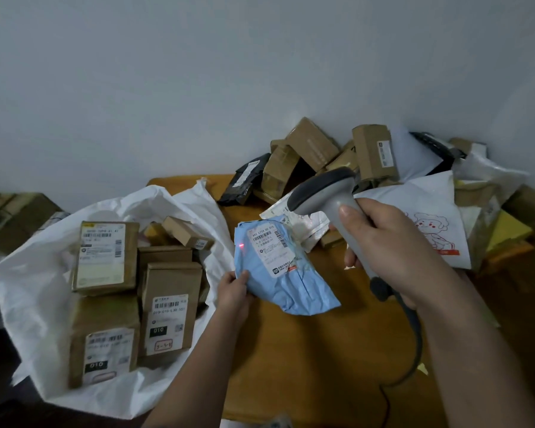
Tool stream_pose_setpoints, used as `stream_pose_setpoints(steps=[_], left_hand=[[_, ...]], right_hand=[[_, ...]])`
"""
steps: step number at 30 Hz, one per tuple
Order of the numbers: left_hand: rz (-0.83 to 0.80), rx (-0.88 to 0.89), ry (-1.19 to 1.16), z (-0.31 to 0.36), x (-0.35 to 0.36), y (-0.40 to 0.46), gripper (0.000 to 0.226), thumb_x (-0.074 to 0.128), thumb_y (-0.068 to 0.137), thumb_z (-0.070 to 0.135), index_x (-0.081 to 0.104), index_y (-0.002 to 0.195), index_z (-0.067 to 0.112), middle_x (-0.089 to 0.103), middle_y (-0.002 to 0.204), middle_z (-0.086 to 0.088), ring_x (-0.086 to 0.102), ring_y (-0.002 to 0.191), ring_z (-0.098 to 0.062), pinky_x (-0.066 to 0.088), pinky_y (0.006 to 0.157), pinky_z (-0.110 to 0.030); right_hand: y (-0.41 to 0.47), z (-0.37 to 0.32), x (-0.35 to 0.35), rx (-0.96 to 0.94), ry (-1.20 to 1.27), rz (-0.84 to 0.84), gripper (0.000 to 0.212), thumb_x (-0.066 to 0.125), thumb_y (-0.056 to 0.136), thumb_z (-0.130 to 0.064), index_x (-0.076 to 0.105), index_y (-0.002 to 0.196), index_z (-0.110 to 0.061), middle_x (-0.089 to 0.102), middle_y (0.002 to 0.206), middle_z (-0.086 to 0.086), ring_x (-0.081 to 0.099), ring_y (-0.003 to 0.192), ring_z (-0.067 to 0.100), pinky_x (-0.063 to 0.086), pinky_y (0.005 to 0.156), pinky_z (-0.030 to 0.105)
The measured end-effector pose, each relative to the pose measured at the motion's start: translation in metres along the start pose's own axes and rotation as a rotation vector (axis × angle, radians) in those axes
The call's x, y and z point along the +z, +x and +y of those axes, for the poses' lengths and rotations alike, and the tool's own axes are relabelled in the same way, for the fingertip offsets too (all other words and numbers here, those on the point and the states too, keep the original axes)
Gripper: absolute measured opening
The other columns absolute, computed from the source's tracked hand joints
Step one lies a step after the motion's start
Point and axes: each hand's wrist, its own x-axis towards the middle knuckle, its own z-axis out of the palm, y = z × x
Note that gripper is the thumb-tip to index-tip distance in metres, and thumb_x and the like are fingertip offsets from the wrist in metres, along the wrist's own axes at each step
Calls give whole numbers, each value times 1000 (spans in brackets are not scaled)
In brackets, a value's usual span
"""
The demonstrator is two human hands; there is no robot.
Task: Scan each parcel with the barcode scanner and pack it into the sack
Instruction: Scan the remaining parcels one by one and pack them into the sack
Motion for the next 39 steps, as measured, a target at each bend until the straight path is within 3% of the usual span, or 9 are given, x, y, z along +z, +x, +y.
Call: stream_pose_setpoints(steps=[9, 14, 20, 23, 26, 29, 32, 35, 39], left_hand=[[-35, -27, 5, 6, -1, -2, 14, 51, 100, 6, 49, 87, 9, 56, 93, -9, 56, 82, -22, 47, 98, -51], [-39, -31, 3, 10, -1, -3, 16, 51, 100, 8, 48, 84, 10, 56, 92, -7, 56, 80, -21, 50, 76, -41], [-55, -49, -16, 14, -5, -3, 15, 52, 100, 9, 48, 86, 10, 56, 95, -8, 57, 83, -23, 48, 96, -50], [-54, -41, -29, 18, -9, -5, 13, 53, 100, 9, 49, 87, 10, 57, 96, -8, 59, 87, -24, 49, 97, -52], [-59, -28, -44, 20, -15, -6, 6, 53, 100, 10, 51, 94, 9, 58, 103, -9, 59, 100, -29, 50, 97, -51], [-60, -28, -71, 23, -21, -7, 10, 53, 100, 11, 53, 107, 4, 59, 110, -11, 60, 106, -31, 52, 95, -49], [-52, -19, -67, 27, -29, -7, 7, 54, 100, 12, 54, 101, 6, 60, 112, -12, 61, 106, -32, 54, 90, -49], [34, 80, -27, 34, -40, -6, 9, 56, 98, 14, 54, 91, 9, 62, 100, -10, 63, 94, -28, 56, 79, -45], [371, 463, 163, 55, -63, -16, 13, 59, 90, 14, 51, 80, 14, 57, 80, -6, 58, 74, -21, 52, 62, -38]], right_hand=[[-20, -14, -3, -62, -8, 29, 26, 43, 99, -41, 59, 88, -24, 62, 61, -1, 61, 57, 4, 46, 62, 34], [-25, -20, 0, -87, -42, 36, 26, 42, 99, -42, 57, 87, -25, 61, 66, -2, 60, 58, 0, 43, 60, 29], [-23, -24, 10, -114, -87, 27, 25, 41, 101, -41, 57, 91, -24, 59, 71, -2, 59, 58, -1, 38, 55, 21], [-19, -25, 19, -130, -89, 17, 26, 41, 102, -39, 58, 96, -20, 59, 74, 1, 59, 62, 4, 40, 53, 17], [-12, -25, 32, -143, -82, 2, 28, 41, 102, -37, 58, 95, -16, 59, 72, 2, 56, 53, -3, 39, 46, 9], [-5, -24, 46, -142, -92, -19, 29, 40, 103, -38, 58, 96, -16, 60, 75, 2, 58, 65, 6, 38, 52, 18], [1, -21, 56, -144, -51, -21, 28, 41, 102, -40, 58, 95, -18, 61, 77, 2, 59, 69, 10, 38, 49, 14], [8, -18, 65, -136, 20, 2, 28, 45, 100, -41, 60, 92, -19, 62, 74, 2, 61, 61, 6, 41, 50, 16], [19, -7, 81, -66, 127, 2, 23, 61, 93, -40, 62, 92, -17, 62, 68, 2, 59, 47, 2, 44, 46, 17]])
